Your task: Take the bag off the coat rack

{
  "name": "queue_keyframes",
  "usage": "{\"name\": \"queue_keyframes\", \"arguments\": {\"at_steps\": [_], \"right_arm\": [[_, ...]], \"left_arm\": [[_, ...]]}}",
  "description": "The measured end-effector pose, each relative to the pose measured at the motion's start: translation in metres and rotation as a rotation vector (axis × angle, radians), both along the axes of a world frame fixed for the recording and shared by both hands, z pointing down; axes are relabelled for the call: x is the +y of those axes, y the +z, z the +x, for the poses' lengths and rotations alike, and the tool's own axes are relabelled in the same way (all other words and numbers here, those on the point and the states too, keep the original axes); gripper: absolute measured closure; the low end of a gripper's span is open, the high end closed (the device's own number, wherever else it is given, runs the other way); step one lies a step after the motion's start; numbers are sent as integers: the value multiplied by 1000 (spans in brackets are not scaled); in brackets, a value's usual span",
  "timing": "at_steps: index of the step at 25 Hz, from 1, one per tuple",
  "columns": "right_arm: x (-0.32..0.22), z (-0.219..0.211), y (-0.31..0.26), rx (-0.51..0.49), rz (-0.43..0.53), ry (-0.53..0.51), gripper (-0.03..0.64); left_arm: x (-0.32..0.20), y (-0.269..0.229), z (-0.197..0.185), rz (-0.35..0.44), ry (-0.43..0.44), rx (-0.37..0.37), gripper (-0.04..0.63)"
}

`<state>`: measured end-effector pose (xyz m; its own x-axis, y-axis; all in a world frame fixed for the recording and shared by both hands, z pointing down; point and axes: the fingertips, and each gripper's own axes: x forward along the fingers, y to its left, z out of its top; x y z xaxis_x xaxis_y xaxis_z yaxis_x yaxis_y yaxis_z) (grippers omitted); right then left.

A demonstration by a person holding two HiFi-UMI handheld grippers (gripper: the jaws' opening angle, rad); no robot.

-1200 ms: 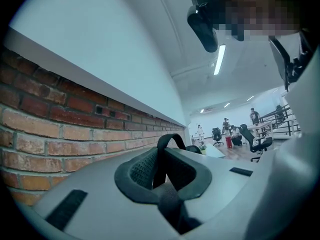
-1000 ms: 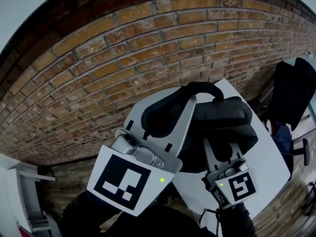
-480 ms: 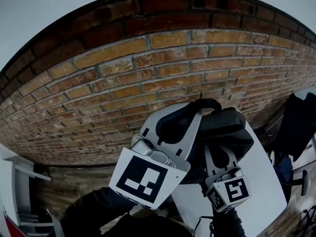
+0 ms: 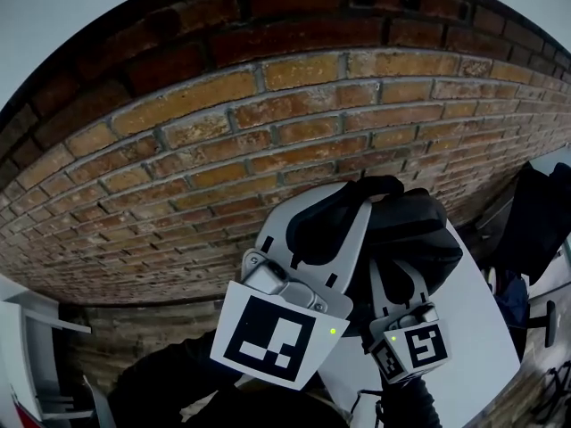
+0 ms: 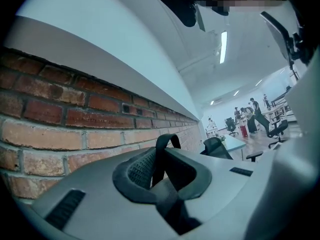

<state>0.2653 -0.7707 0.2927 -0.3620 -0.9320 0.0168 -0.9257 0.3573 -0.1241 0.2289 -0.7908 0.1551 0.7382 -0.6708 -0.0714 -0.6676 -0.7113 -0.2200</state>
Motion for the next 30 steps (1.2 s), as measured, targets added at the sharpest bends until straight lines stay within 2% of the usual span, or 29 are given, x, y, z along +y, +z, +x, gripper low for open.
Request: {"name": "queue_keyframes", "arguments": {"at_steps": [8,14,30], "right_arm": [[-13,-3,-3,-2,13,-6,592],[-24,2,-1,2,7,21,592],[-45,4,0,41,-12,50,592]], "left_arm": [[-2,-4,-8,-30,16,49,517],[-8,-3,-27,-59,-33,116,514],[1,9,-42,-84,-45,110,515]]}}
